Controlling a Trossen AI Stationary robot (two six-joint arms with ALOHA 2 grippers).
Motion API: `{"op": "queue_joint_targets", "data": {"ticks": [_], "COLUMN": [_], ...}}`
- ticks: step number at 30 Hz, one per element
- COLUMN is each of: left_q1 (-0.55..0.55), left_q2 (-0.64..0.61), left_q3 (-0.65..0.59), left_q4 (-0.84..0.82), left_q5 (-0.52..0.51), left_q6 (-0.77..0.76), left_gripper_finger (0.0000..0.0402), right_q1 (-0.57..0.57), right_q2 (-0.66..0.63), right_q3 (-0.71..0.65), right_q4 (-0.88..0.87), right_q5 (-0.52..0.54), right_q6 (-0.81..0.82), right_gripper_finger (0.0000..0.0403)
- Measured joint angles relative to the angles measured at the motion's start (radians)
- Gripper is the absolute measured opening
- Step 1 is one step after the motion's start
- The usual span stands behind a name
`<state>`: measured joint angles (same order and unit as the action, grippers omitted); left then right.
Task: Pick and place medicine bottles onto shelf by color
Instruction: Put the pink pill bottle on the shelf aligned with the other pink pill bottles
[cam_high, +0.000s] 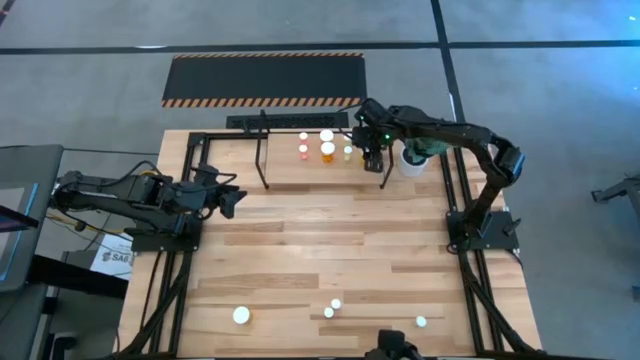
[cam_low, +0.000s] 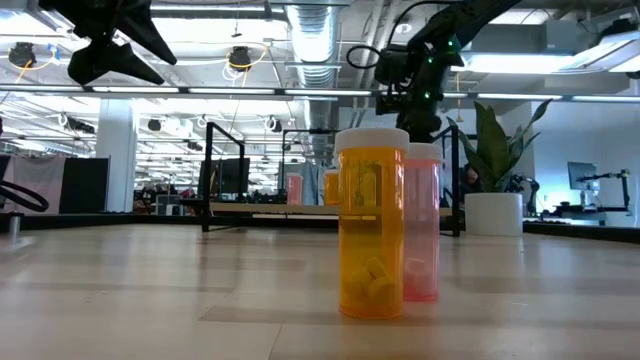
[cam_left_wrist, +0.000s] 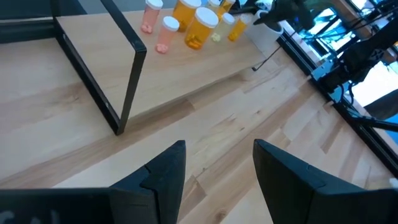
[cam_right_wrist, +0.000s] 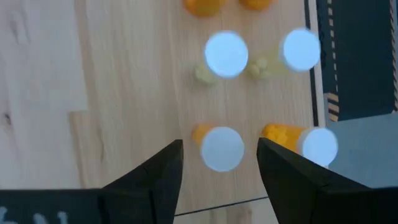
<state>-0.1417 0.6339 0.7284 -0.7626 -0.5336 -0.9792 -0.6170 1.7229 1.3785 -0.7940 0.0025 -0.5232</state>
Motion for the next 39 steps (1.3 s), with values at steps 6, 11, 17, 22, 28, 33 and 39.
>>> {"op": "queue_joint_targets", "data": {"ticks": [6, 11, 17, 22, 28, 33, 39], "left_q1": [0.000, 0.000, 0.000, 0.000, 0.000, 0.000, -0.001], "left_q2": [0.000, 0.000, 0.000, 0.000, 0.000, 0.000, 0.002], "left_q3": [0.000, 0.000, 0.000, 0.000, 0.000, 0.000, 0.000], "left_q4": [-0.013, -0.017, -0.014, -0.013, 0.012, 0.034, 0.147], "left_q5": [0.004, 0.014, 0.014, 0.019, 0.070, 0.164, 0.254], "left_q6": [0.006, 0.017, 0.033, 0.050, 0.117, 0.217, 0.300], "left_gripper_finger": [0.0174, 0.0174, 0.0174, 0.0174, 0.0174, 0.0174, 0.0174], "right_q1": [0.002, 0.019, 0.078, 0.147, 0.241, 0.357, 0.542], "right_q2": [0.000, 0.000, 0.000, -0.001, -0.002, -0.014, -0.049], "right_q3": [0.039, 0.053, 0.065, 0.167, 0.360, 0.467, 0.483], "right_q4": [-0.020, -0.036, -0.056, -0.142, -0.298, -0.451, -0.610], "right_q5": [0.000, -0.002, -0.003, -0.002, -0.003, -0.003, -0.003], "right_q6": [0.027, 0.047, 0.125, 0.235, 0.364, 0.506, 0.662], "right_gripper_finger": [0.0226, 0.0226, 0.0219, 0.0217, 0.0218, 0.0215, 0.0216]}}
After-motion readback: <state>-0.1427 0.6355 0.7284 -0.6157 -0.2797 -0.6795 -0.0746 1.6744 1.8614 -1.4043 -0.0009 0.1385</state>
